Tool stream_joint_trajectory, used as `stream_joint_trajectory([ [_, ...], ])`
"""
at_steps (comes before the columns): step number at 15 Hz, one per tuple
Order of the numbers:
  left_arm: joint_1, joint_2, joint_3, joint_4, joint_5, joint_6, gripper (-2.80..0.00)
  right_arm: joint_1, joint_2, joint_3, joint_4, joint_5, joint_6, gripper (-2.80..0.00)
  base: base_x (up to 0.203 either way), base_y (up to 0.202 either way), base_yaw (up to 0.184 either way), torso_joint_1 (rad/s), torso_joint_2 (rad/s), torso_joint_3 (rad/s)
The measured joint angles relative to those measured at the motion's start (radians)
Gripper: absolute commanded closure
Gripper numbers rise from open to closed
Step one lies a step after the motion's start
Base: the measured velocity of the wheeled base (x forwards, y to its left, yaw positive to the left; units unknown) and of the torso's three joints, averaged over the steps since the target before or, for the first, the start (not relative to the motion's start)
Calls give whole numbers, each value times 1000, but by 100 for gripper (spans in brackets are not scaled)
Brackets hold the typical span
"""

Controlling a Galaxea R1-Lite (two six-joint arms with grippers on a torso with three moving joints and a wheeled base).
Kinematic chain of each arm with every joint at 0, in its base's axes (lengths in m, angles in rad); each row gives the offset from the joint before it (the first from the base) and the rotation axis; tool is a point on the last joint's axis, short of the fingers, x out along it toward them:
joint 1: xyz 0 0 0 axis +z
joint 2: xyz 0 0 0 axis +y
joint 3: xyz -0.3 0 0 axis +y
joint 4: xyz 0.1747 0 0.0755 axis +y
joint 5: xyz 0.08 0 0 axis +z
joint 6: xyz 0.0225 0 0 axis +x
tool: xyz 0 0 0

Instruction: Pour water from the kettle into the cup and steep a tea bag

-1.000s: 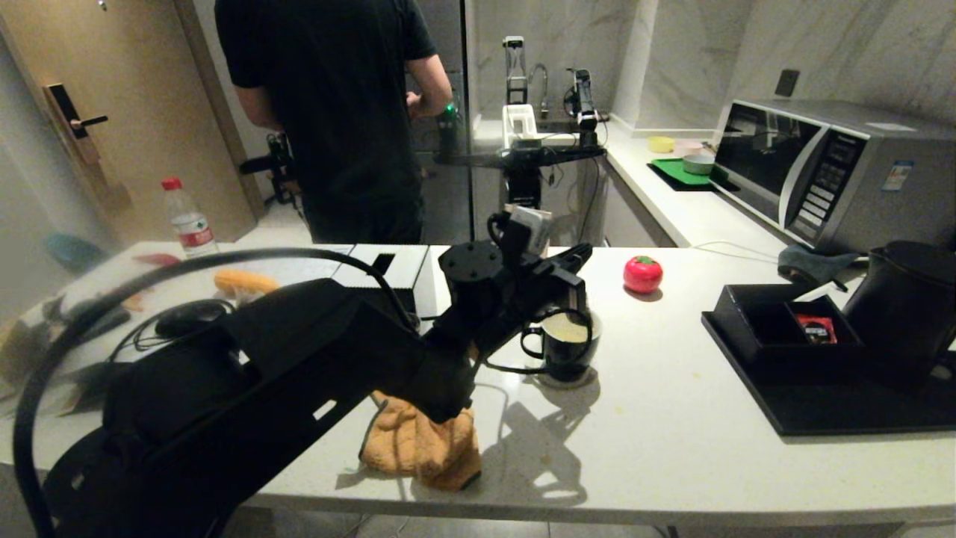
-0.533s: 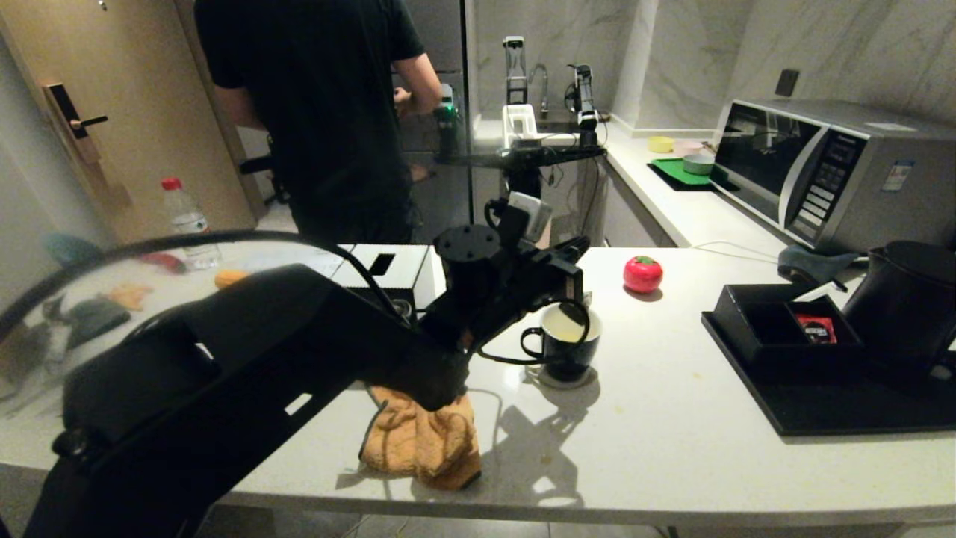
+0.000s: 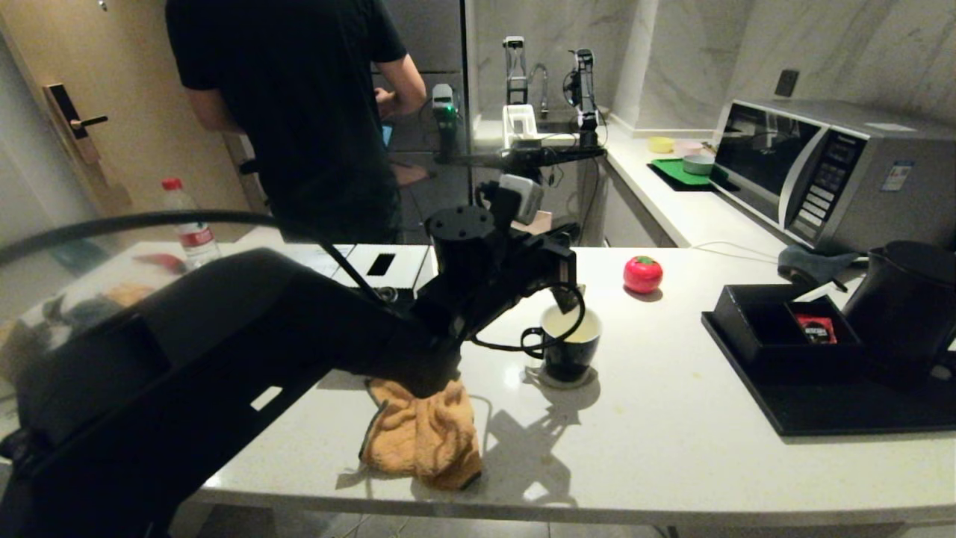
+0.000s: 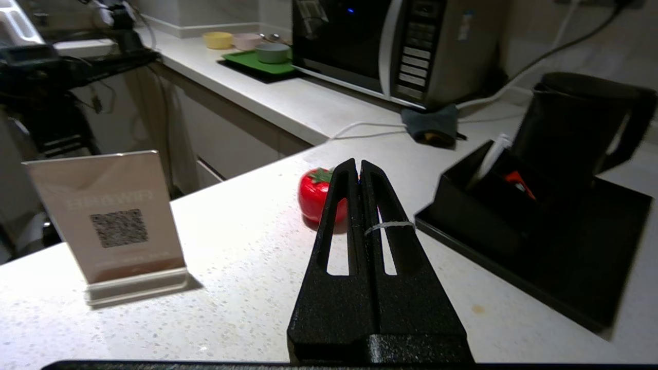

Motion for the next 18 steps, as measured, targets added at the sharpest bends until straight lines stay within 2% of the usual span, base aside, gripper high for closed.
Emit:
stream_joint_trajectory([
  [4,6,-8,-1,-26,24,-7,0,0,0,0,1,0,0,0,0,0,0,0,0,0],
  [6,24,-24,0,-66,26,-30,0,0,0,0,1,0,0,0,0,0,0,0,0,0],
  [10,44,-85,16,-64,30,-39,0,0,0,0,1,0,0,0,0,0,0,0,0,0],
  [14,94,-186,100,-34,29,-39,0,0,0,0,0,0,0,0,0,0,0,0,0,0],
  [18,193,-297,222,15,29,-39,0,0,0,0,0,0,0,0,0,0,0,0,0,0],
])
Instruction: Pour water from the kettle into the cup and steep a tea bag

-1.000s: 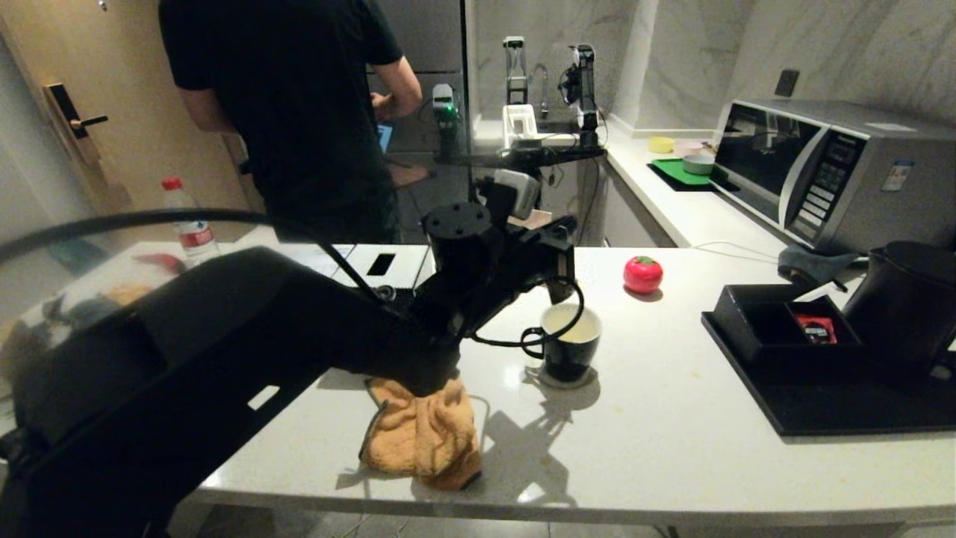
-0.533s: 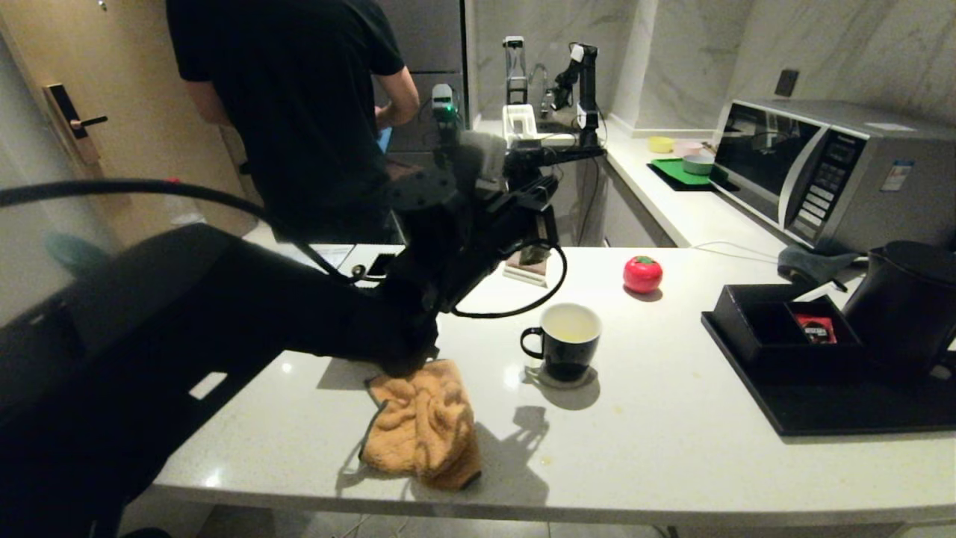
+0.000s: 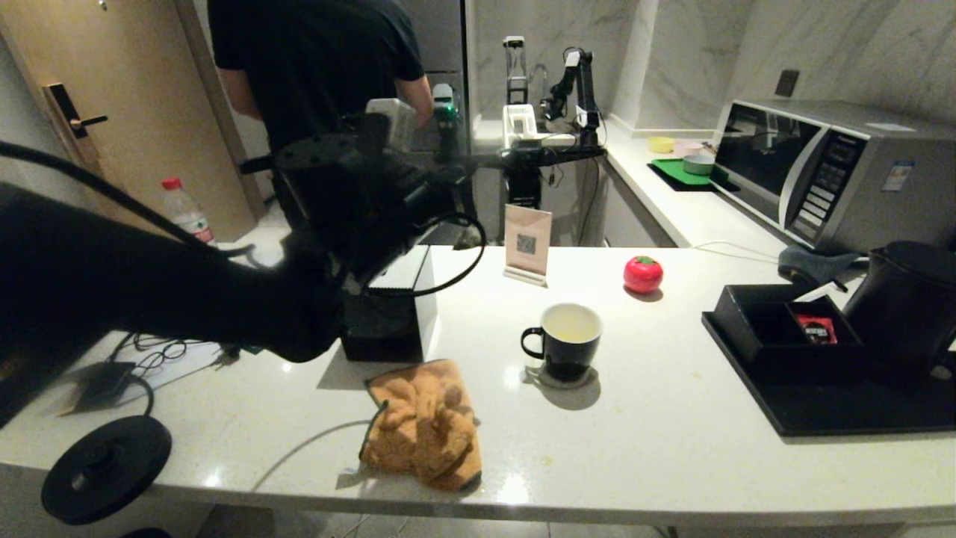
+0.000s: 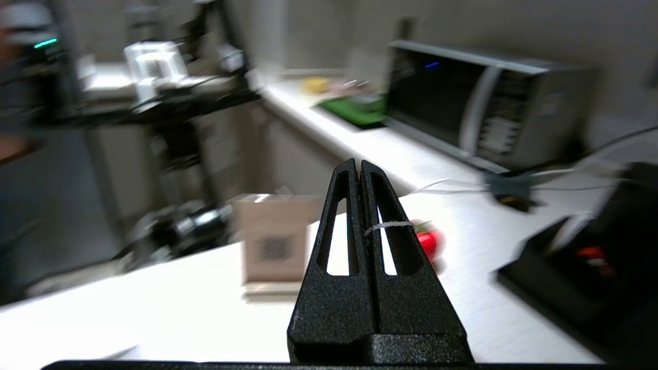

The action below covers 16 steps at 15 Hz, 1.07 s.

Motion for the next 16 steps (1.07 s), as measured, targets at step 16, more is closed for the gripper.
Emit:
stream_joint_trajectory([
  [16,319,-106,119,17,-11,42,0,0,0,0,0,0,0,0,0,0,0,0,0,0],
])
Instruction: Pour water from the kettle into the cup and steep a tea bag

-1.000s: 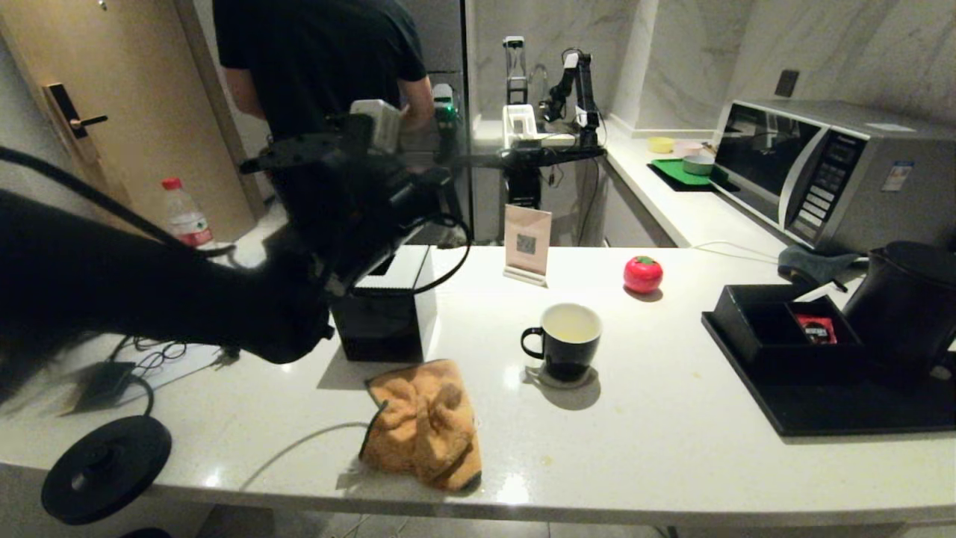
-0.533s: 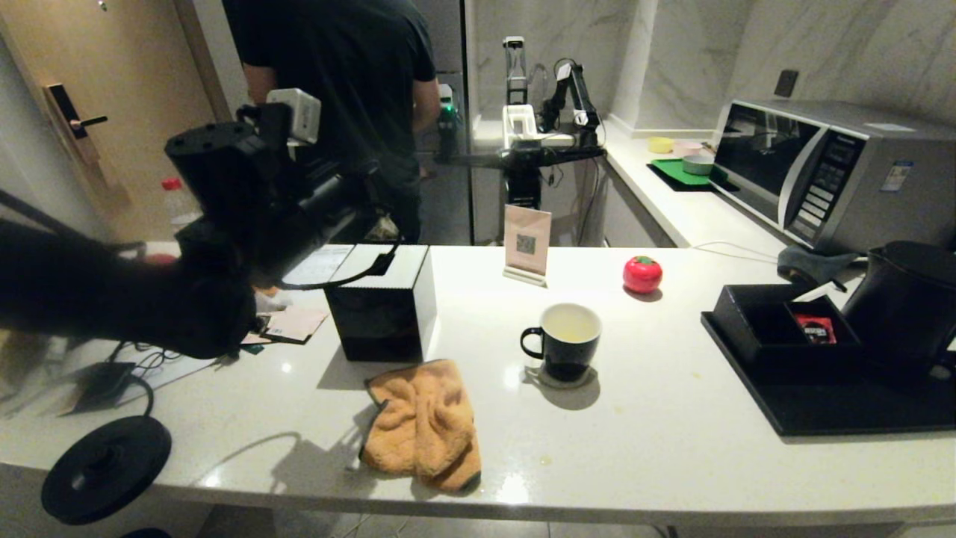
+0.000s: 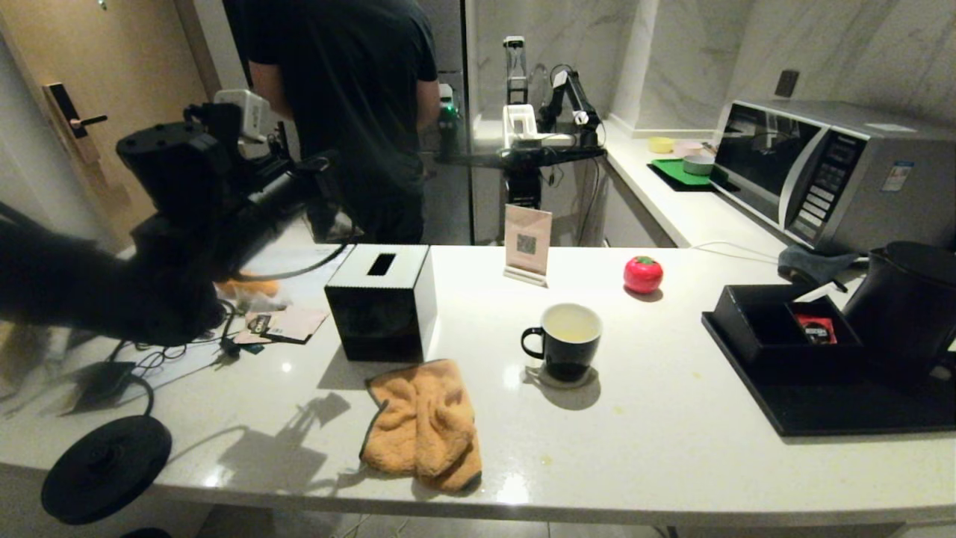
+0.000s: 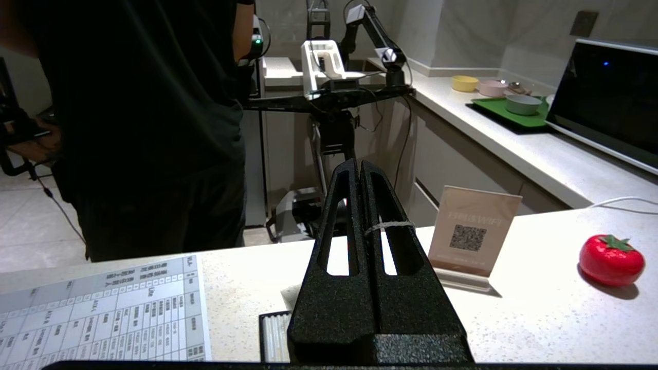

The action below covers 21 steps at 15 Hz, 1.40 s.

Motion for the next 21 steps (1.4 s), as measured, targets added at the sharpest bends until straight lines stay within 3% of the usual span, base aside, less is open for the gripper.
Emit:
stream_joint_trajectory([
  [10,40,90,10,-9,-3,47,0,1,0,0,0,0,-1,0,0,0,0,0,0,0],
  [21,34,184,-4,-8,-15,96,0,0,0,0,0,0,-1,0,0,0,0,0,0,0],
])
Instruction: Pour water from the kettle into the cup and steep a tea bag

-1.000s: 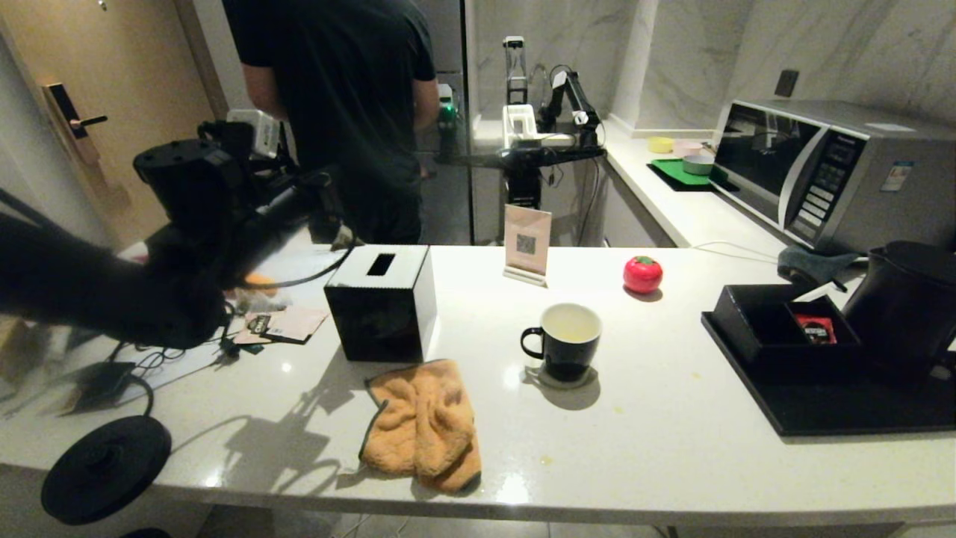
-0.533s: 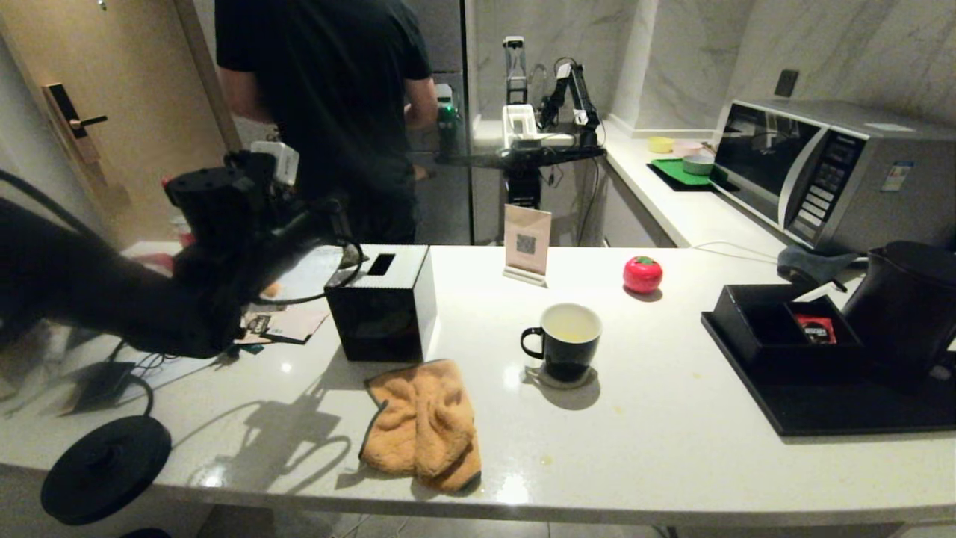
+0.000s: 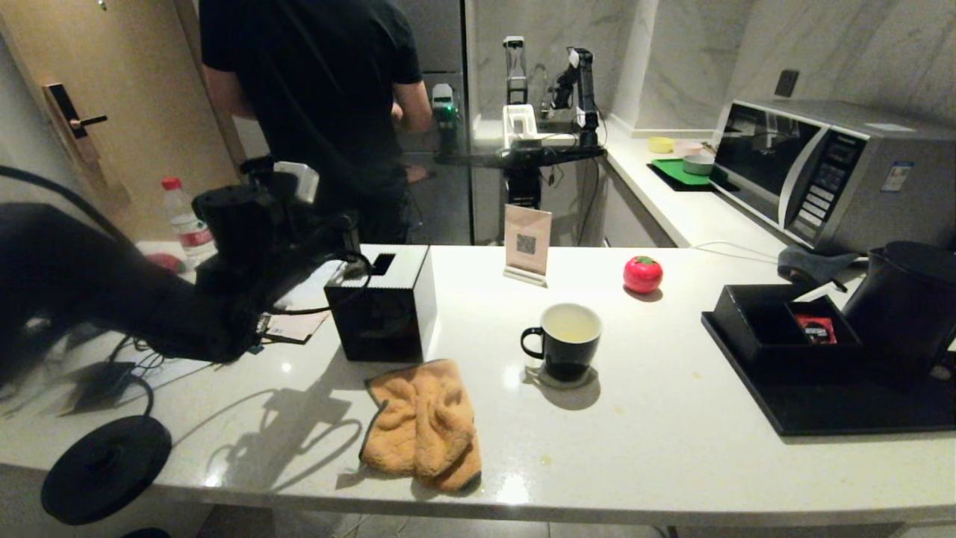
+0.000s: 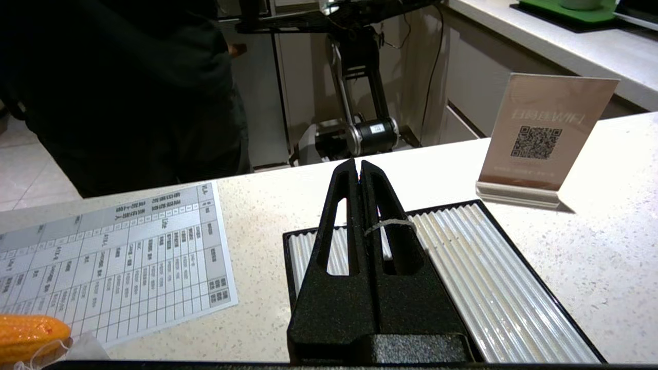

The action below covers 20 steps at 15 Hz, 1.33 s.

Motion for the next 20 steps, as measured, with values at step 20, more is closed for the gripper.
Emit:
stream_joint_trajectory([
  [20,-46,100,-139,-2,0,1,0,0,0,0,0,0,0,0,0,0,0,0,0,0],
])
